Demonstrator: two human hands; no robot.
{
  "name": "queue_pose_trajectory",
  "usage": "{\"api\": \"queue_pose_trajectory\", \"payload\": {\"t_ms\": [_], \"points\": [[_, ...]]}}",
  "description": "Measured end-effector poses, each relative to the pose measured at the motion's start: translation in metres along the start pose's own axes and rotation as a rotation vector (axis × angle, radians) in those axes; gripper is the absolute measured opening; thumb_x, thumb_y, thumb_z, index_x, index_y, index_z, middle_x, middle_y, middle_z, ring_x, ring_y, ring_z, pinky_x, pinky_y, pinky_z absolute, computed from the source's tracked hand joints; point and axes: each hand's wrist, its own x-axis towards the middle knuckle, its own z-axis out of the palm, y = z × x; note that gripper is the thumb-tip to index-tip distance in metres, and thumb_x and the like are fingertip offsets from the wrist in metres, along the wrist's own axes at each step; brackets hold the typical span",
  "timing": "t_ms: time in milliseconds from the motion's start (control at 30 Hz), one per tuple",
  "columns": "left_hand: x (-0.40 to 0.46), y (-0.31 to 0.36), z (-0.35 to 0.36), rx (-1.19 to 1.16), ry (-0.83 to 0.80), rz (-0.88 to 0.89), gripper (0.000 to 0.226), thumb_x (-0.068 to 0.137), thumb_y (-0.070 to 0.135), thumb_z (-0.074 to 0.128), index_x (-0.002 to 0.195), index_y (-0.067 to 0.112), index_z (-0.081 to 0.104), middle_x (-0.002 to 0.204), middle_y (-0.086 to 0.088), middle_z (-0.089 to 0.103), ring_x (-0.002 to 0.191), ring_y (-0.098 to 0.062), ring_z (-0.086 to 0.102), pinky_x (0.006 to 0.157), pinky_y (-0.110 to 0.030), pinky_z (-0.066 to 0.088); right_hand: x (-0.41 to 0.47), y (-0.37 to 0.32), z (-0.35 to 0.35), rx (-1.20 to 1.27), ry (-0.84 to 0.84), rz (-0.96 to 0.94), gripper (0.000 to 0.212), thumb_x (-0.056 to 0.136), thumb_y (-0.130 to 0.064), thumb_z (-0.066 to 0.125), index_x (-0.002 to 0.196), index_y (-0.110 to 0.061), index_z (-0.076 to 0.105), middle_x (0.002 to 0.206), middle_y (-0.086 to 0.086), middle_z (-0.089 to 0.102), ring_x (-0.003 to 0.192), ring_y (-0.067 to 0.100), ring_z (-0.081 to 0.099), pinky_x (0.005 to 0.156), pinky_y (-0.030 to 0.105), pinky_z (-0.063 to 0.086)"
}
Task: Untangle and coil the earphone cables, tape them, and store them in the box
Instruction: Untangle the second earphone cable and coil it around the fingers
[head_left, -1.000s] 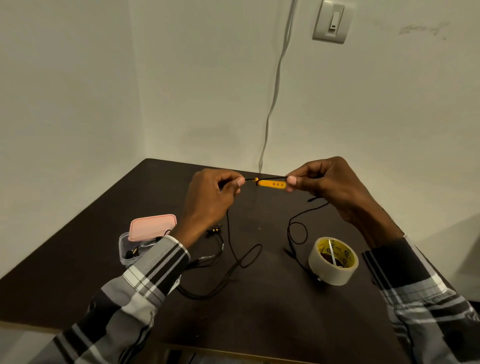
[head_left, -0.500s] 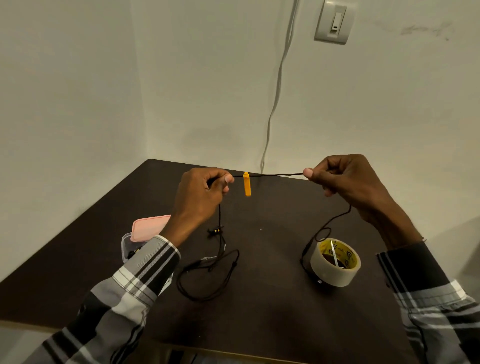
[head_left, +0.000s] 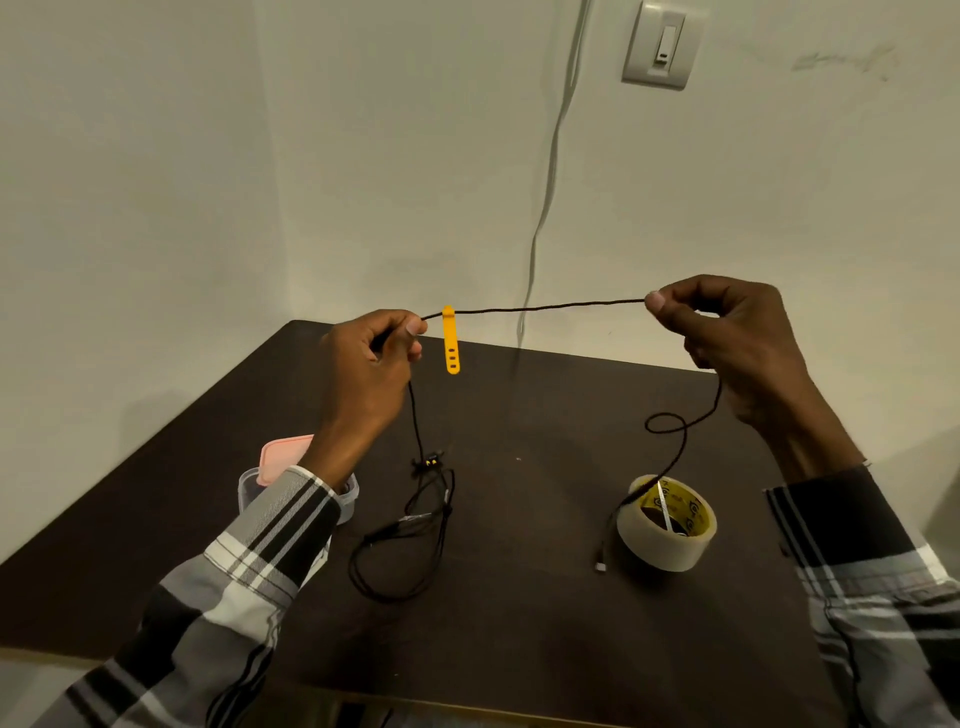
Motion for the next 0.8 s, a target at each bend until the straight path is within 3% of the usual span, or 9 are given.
{"api": "queue_pose_trajectory", "payload": {"t_ms": [133, 300, 400, 500, 600, 700, 800], "points": [[0.005, -0.002, -0.008, -0.023, 0.074, -0.029, 0.015, 0.096, 0.012, 0.057, 0.089, 0.013, 0.07, 0.066, 0.005, 0.063, 0.059, 0.004, 0.06, 0.058, -0.007, 0.044, -0.002, 0.0, -0.001, -0.132, -0.102, -0.034, 0.02, 0.076, -0.024, 0.085, 0.09, -0.016, 0.073, 0.075, 0.002, 0.067, 0.05, -0.002, 0.052, 0.054, 0.012, 0.036], [0.009, -0.011, -0.014, -0.018, 0.112, -0.075, 0.016, 0.096, 0.012, 0.057, 0.088, 0.013, 0.071, 0.066, 0.003, 0.063, 0.063, -0.011, 0.061, 0.061, -0.012, 0.046, 0.001, 0.003, -0.001, -0.017, -0.097, 0.018, 0.022, 0.075, -0.015, 0.086, 0.092, -0.012, 0.072, 0.064, 0.0, 0.073, 0.051, 0.008, 0.052, 0.049, 0.017, 0.038], [0.01, -0.018, -0.016, -0.006, 0.129, -0.103, 0.016, 0.096, 0.013, 0.056, 0.088, 0.013, 0.07, 0.066, 0.003, 0.063, 0.066, -0.015, 0.062, 0.065, -0.018, 0.049, 0.002, 0.001, -0.005, -0.009, -0.127, 0.025, 0.017, 0.077, -0.013, 0.082, 0.089, -0.005, 0.073, 0.07, 0.005, 0.075, 0.047, 0.013, 0.054, 0.045, 0.02, 0.044], [0.012, -0.025, -0.02, 0.002, 0.146, -0.124, 0.016, 0.097, 0.014, 0.056, 0.089, 0.014, 0.07, 0.067, 0.0, 0.063, 0.066, -0.016, 0.062, 0.068, -0.025, 0.05, 0.003, 0.002, -0.01, -0.08, -0.172, 0.012, 0.009, 0.086, -0.017, 0.074, 0.085, -0.008, 0.073, 0.072, 0.003, 0.076, 0.057, 0.014, 0.066, 0.056, 0.024, 0.054], [0.011, -0.031, -0.02, 0.023, 0.146, -0.141, 0.016, 0.096, 0.017, 0.057, 0.09, 0.013, 0.072, 0.068, -0.003, 0.065, 0.068, -0.019, 0.063, 0.069, -0.026, 0.049, 0.003, 0.003, -0.004, -0.155, -0.159, -0.009, 0.017, 0.094, -0.022, 0.066, 0.08, -0.014, 0.071, 0.065, 0.002, 0.073, 0.057, 0.011, 0.062, 0.058, 0.025, 0.051], [0.008, -0.034, -0.018, 0.018, 0.147, -0.157, 0.016, 0.096, 0.017, 0.058, 0.089, 0.011, 0.072, 0.066, -0.001, 0.063, 0.064, -0.013, 0.062, 0.064, -0.022, 0.048, 0.003, 0.002, 0.004, -0.171, -0.107, -0.007, 0.028, 0.1, -0.03, 0.058, 0.076, -0.017, 0.066, 0.063, 0.0, 0.066, 0.057, 0.012, 0.056, 0.056, 0.026, 0.047], [0.006, -0.036, -0.02, 0.05, 0.142, -0.143, 0.016, 0.096, 0.018, 0.059, 0.086, 0.017, 0.072, 0.064, 0.005, 0.063, 0.057, 0.001, 0.059, 0.057, -0.008, 0.042, 0.004, -0.002, 0.005, -0.09, -0.06, 0.016, 0.036, 0.101, -0.037, 0.053, 0.075, -0.015, 0.063, 0.061, 0.001, 0.058, 0.056, 0.014, 0.049, 0.053, 0.026, 0.04]]}}
